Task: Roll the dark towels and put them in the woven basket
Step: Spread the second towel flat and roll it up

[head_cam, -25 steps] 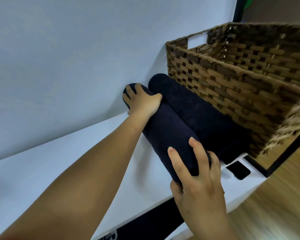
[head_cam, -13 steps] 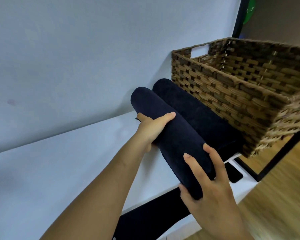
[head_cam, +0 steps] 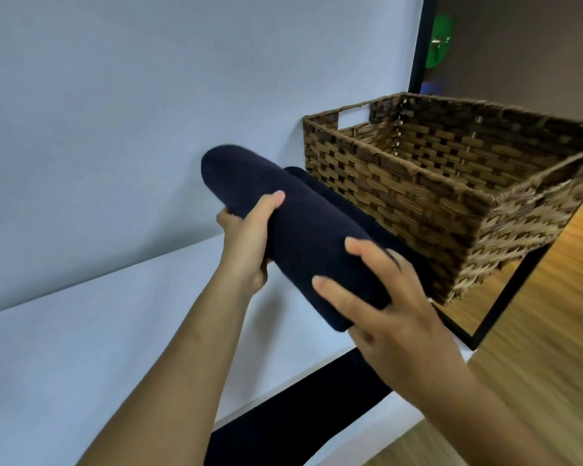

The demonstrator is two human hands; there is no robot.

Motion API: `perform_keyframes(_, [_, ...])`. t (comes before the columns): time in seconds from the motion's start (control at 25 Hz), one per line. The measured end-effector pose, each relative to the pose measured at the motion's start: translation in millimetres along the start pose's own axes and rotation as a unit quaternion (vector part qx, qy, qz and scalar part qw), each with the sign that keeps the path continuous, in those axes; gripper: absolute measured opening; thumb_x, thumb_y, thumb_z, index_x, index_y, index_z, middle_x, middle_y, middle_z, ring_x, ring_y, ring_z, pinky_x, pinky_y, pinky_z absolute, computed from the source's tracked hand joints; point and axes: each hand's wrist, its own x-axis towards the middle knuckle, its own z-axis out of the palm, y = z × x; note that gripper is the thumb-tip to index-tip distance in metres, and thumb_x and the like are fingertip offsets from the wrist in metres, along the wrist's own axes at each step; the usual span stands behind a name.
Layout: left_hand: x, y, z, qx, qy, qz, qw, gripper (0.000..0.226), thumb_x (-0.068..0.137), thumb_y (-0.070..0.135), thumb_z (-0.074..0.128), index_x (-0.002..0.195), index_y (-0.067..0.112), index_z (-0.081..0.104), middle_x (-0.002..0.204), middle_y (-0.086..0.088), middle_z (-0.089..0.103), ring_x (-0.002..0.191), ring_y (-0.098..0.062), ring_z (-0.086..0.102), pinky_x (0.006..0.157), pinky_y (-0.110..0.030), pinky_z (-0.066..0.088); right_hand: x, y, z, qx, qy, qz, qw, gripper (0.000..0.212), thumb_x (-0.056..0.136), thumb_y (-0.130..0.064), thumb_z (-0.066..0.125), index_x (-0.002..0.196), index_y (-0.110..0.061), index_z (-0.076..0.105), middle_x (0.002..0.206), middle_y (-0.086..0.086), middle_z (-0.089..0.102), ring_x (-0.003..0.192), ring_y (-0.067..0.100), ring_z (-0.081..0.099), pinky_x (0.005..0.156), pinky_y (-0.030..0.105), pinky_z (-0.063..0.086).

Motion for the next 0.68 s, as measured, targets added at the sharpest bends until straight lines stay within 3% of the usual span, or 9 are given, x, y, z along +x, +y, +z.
perform_keyframes(0.12, [24.0, 17.9, 60.3, 0.113, -0.035, 0.022, 0.993, 0.101, 0.063, 0.055, 0.078, 0.142, 0.028, 0.023, 0.136, 0.0, 0.052, 0.111, -0.023, 0.061, 0.086, -0.045, 0.057, 19.4, 29.5, -15.8, -0.002, 0.037, 0.093, 0.995, 0.08, 0.067, 0.004, 0.076, 0.132, -0.035, 0.052, 0.15, 0.005, 0.03, 0.12, 0.041, 0.049, 0.079, 0.048, 0.058])
perform_keyframes(0.24, [39.8, 10.6, 101.4, 0.3, -0.019, 0.011, 0.954, 0.105, 0.072, 0.068, 0.06, 0.152, 0.029, 0.004, 0.155, -0.008, 0.024, 0.129, -0.034, 0.044, 0.1, -0.05, 0.046, 26.2, 52.4, -20.5, -0.057, 0.025, 0.158, 0.986, 0.083, 0.068, -0.009, 0.077, 0.138, -0.041, 0.045, 0.152, 0.002, 0.03, 0.108, 0.038, 0.053, 0.06, 0.041, 0.055])
perform_keyframes(0.4, [73.4, 22.5, 101.7, 0.545, -0.009, 0.104, 0.832, 0.085, 0.089, 0.063, 0.035, 0.155, 0.023, 0.001, 0.163, -0.007, -0.007, 0.149, -0.034, 0.001, 0.118, -0.056, 0.01, 24.4, 54.5, -13.7, -0.125, 0.017, 0.138, 0.982, 0.082, 0.066, -0.007, 0.073, 0.138, -0.038, 0.048, 0.151, 0.007, 0.035, 0.098, 0.037, 0.049, 0.053, 0.033, 0.047])
perform_keyframes(0.44, [80.5, 29.4, 102.6, 0.546, -0.026, 0.121, 0.829, 0.082, 0.091, 0.06, 0.034, 0.156, 0.022, 0.002, 0.163, -0.006, -0.011, 0.149, -0.031, -0.006, 0.119, -0.053, 0.005, 23.0, 56.8, -12.7, -0.13, 0.023, 0.132, 0.982, 0.081, 0.066, -0.007, 0.072, 0.138, -0.037, 0.049, 0.15, 0.008, 0.035, 0.098, 0.039, 0.049, 0.053, 0.035, 0.049])
perform_keyframes(0.52, [91.9, 33.1, 106.4, 0.503, -0.053, 0.106, 0.856, 0.084, 0.092, 0.058, 0.04, 0.156, 0.021, 0.0, 0.163, -0.004, -0.013, 0.149, -0.029, -0.009, 0.12, -0.049, 0.005, 21.3, 64.9, -12.1, -0.14, 0.029, 0.098, 0.985, 0.078, 0.069, -0.007, 0.071, 0.137, -0.037, 0.048, 0.15, 0.011, 0.035, 0.1, 0.042, 0.048, 0.054, 0.038, 0.051])
perform_keyframes(0.68, [114.7, 25.0, 101.8, 0.428, -0.06, 0.071, 0.899, 0.089, 0.084, 0.057, 0.048, 0.155, 0.033, 0.001, 0.162, 0.004, -0.016, 0.149, -0.034, 0.003, 0.118, -0.05, 0.017, 22.8, 74.4, -15.0, -0.168, -0.007, 0.044, 0.985, 0.075, 0.074, -0.012, 0.071, 0.14, -0.036, 0.044, 0.152, 0.014, 0.031, 0.106, 0.048, 0.047, 0.059, 0.043, 0.054])
